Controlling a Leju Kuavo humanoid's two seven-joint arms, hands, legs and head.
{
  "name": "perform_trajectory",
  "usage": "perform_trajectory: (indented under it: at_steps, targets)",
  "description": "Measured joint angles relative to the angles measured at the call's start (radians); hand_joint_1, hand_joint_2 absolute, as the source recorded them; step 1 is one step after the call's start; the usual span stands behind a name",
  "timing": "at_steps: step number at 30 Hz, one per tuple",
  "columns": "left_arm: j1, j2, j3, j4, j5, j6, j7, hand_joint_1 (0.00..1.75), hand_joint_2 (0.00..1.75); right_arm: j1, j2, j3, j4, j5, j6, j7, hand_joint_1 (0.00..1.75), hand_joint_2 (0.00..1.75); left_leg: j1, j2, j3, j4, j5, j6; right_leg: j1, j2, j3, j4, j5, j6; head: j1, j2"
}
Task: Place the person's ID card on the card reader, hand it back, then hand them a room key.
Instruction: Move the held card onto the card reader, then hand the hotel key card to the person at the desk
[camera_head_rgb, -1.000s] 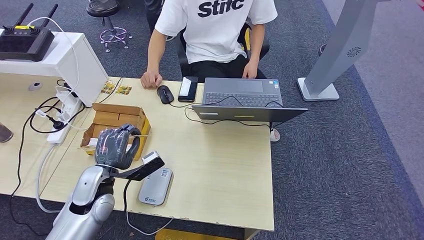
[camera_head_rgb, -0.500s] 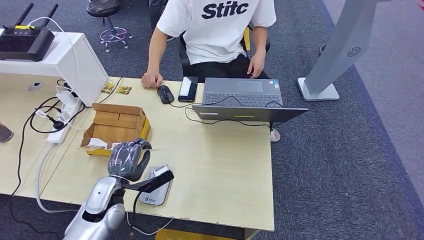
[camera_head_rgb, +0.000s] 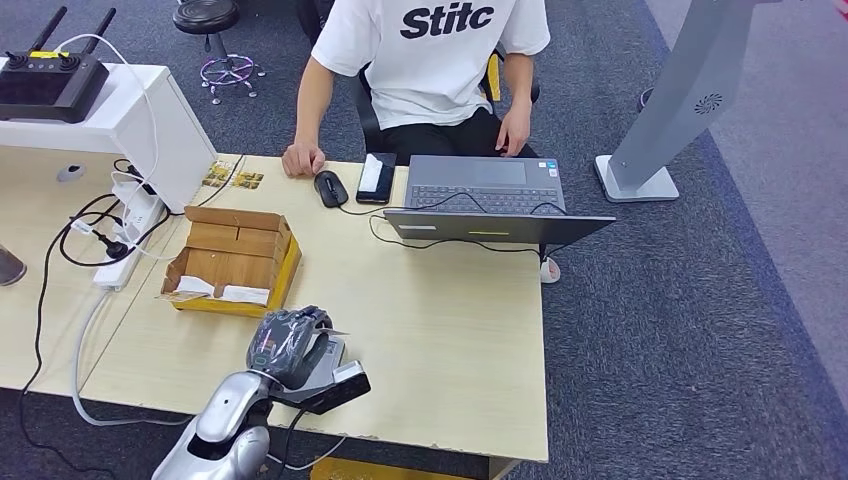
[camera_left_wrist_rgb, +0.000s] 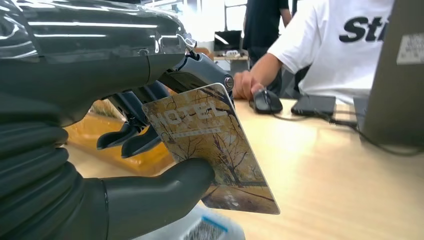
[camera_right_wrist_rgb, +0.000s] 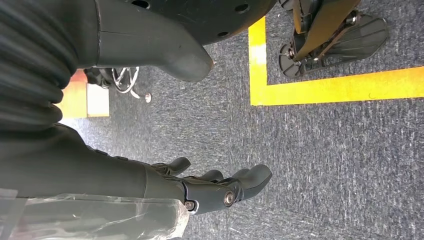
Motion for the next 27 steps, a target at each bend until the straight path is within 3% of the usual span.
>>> perform_trajectory:
  at_steps: [15, 27]
  targets:
    - [0.015, 0.004, -0.057, 0.002, -0.007, -0.024, 0.030, 1.75, 1.75, 0.001, 0.003, 0.000, 0.000, 0.006, -0.001, 0.001, 0.00, 1.75, 0.000, -0.002, 0.000, 0.000, 0.000, 0.000, 0.000, -0.002, 0.001, 0.000, 0.000, 0.000, 0.000, 0.000]
    - [-0.041, 0.035, -0.032, -0.041, 0.022, 0.025, 0.071, 1.75, 1.75, 0.002, 0.007, 0.000, 0.000, 0.014, -0.001, 0.007, 0.00, 1.75, 0.000, -0.002, 0.000, 0.000, 0.001, 0.000, 0.000, -0.002, 0.000, 0.000, 0.000, 0.000, 0.000, 0.000]
